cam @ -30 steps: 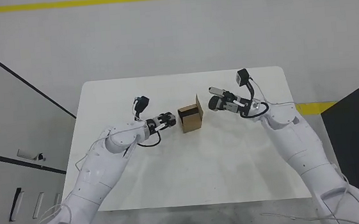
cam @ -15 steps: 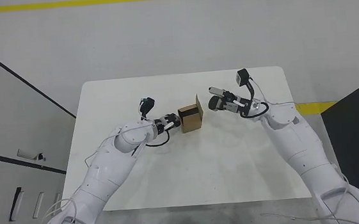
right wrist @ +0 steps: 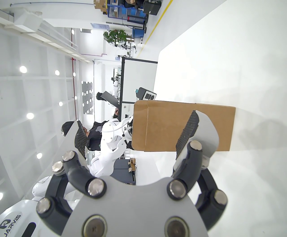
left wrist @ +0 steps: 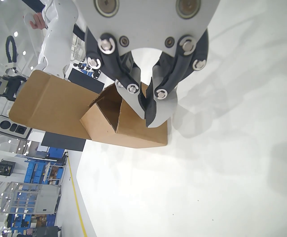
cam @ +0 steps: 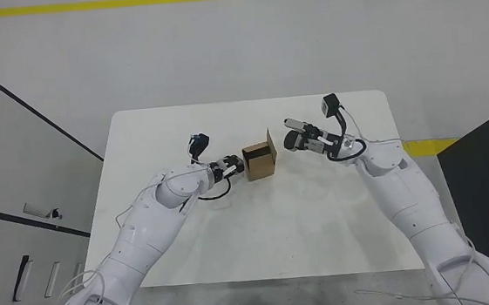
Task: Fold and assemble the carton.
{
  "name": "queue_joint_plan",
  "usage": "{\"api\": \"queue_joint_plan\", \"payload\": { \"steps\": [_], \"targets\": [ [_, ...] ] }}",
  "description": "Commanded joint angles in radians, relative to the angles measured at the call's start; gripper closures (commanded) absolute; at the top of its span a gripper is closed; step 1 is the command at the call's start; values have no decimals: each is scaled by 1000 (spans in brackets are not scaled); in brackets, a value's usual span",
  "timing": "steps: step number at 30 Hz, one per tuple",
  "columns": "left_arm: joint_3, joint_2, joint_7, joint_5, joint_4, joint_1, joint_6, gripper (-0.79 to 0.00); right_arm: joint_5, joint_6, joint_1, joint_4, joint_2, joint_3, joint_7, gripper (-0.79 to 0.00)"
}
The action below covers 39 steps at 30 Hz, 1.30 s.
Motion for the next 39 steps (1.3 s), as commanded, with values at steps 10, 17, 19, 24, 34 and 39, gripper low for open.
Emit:
{"api": "queue_joint_plan", "payload": {
  "steps": [10, 17, 19, 24, 34, 39],
  "targets": [
    [0, 0, 0, 0, 0, 0, 0, 0, -383, 206, 99, -207, 33, -21, 155, -785],
    [0, 0, 0, 0, 0, 0, 0, 0, -383, 206, 99, -207, 33, -21, 155, -785],
    [0, 0, 0, 0, 0, 0, 0, 0, -350, 211, 90, -202, 32, -19, 154, -785],
    [0, 0, 0, 0, 0, 0, 0, 0, -243, 284, 117, -153, 36, 2, 259, -785],
    [0, 0, 0, 0, 0, 0, 0, 0, -287, 303, 131, -152, 42, -4, 275, -785],
    [0, 0, 0, 0, 0, 0, 0, 0, -343, 327, 119, -152, 55, 12, 267, -785]
  ]
}}
